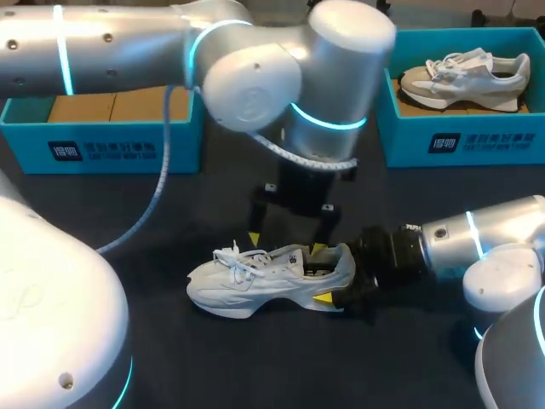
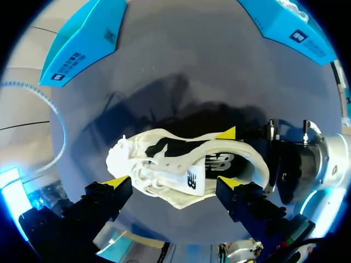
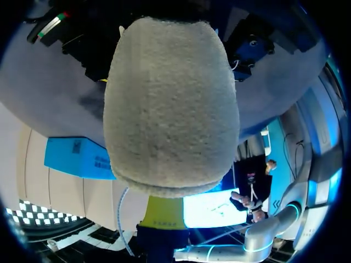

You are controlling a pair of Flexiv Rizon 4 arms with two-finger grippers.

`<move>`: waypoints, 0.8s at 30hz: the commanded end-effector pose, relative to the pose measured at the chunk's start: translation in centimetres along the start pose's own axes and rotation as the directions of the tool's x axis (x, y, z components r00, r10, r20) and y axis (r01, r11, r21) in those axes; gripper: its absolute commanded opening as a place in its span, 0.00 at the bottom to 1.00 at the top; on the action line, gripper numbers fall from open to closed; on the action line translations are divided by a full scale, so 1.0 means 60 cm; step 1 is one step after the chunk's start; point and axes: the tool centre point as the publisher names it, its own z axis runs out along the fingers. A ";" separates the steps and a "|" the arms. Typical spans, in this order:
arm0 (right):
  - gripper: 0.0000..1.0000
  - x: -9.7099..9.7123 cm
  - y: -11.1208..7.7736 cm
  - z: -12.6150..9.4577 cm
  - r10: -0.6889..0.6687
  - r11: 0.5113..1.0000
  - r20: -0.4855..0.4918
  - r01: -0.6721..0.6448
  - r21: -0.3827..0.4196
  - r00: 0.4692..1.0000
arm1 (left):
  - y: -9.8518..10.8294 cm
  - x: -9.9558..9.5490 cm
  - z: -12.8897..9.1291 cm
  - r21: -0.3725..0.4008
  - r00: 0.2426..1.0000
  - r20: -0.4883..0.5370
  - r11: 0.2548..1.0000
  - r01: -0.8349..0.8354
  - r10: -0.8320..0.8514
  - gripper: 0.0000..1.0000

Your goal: Take the shoe out of the shoebox, open the shoe tongue, remove and reinsert the insole, then place the shoe into the shoebox

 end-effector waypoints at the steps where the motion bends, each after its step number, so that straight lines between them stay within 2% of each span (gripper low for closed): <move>1: 0.00 0.000 -0.006 0.000 0.002 1.000 0.000 -0.002 0.008 1.000 | -0.003 0.018 0.018 -0.005 0.997 0.082 1.000 0.008 -0.007 1.00; 13: 0.00 0.000 -0.006 0.000 0.002 1.000 0.000 -0.002 0.008 1.000 | -0.009 0.004 0.051 -0.042 0.986 0.164 0.999 0.022 -0.015 1.00; 22: 0.00 0.000 -0.006 0.000 0.002 1.000 0.000 -0.002 0.008 1.000 | -0.005 -0.028 0.057 -0.081 0.984 0.178 0.997 0.009 0.005 1.00; 24: 0.00 0.000 -0.006 0.000 0.002 1.000 0.000 -0.002 0.008 1.000 | -0.004 -0.035 0.055 -0.090 0.985 0.173 0.996 0.003 0.012 0.93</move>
